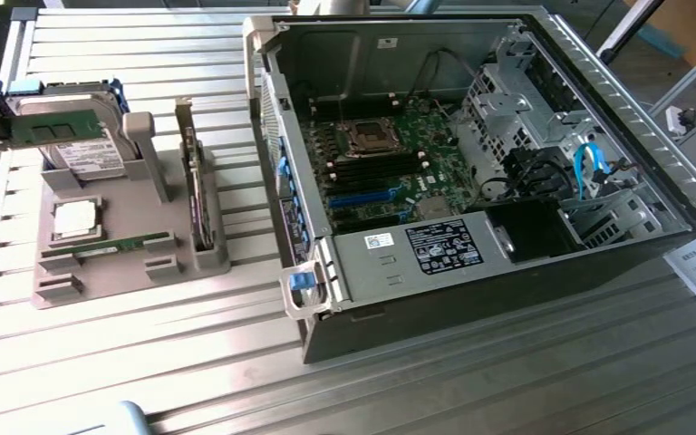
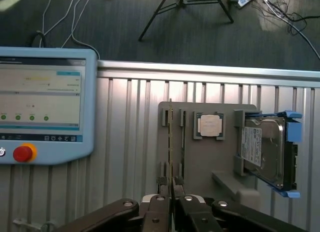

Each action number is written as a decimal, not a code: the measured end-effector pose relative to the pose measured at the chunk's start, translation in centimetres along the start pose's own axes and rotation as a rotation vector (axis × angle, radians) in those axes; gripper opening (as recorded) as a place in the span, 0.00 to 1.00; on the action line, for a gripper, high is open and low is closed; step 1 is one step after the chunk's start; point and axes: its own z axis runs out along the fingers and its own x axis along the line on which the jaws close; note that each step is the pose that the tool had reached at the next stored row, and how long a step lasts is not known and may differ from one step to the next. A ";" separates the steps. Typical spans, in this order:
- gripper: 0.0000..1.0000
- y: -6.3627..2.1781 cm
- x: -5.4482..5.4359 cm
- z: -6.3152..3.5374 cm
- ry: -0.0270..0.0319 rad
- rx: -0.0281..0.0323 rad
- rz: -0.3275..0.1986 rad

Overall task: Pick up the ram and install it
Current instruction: 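Pick up the ram and move it above insertion slot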

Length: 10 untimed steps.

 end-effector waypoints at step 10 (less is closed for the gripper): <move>0.13 -0.70 0.0 -0.34 0.0005 -0.0002 0.000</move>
